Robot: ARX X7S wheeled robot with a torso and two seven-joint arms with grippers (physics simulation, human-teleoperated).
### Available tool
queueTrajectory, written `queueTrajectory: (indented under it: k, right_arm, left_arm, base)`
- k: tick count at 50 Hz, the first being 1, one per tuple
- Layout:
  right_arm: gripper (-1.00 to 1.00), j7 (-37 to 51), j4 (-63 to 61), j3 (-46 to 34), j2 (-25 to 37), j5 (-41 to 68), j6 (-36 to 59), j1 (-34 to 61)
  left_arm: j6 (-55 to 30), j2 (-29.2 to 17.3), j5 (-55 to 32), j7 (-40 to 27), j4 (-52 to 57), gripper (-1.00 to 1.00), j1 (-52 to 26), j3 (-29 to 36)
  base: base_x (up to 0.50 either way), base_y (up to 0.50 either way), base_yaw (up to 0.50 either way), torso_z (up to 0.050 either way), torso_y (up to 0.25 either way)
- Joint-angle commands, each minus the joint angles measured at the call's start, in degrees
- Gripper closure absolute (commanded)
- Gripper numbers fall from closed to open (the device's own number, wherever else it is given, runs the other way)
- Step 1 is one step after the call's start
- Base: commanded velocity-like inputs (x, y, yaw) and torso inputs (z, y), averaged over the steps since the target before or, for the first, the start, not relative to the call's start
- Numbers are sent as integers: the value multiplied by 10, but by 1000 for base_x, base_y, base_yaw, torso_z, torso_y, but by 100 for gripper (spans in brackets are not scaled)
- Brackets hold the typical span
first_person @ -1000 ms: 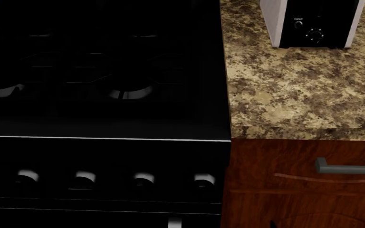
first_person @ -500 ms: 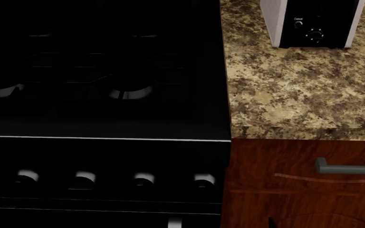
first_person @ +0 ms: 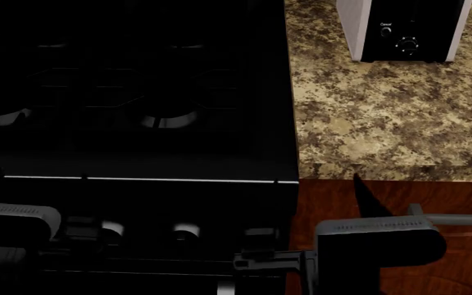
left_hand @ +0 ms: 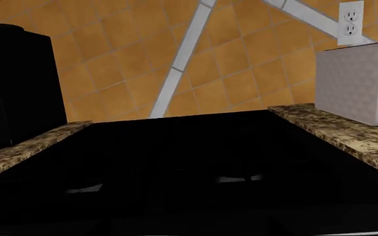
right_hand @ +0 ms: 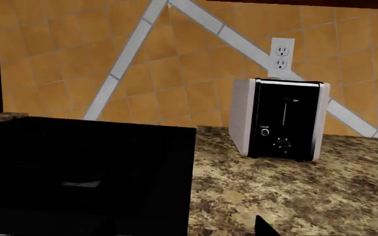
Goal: Press the start button on the microwave
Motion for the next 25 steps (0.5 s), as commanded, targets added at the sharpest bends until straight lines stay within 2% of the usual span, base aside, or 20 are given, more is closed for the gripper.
queueTrajectory:
  k: [1,15,25]
  right_arm:
    - [-100,-7,-70,5,10,29,168,151]
    - [-100,-4,-55,15,6,46,175,178]
    - [-100,0,-70,23,11,58,199,197]
  left_arm:
    - [-162,-2,-25,8,41,-100,-162,-9]
    - [-181,-6,-35,-4,33,-100,-191,-24]
    - [-205,-26,-45,1,30,-100,-220,-38]
  base:
    - [0,0,0,0,0]
    - [0,0,0,0,0]
    - [0,0,0,0,0]
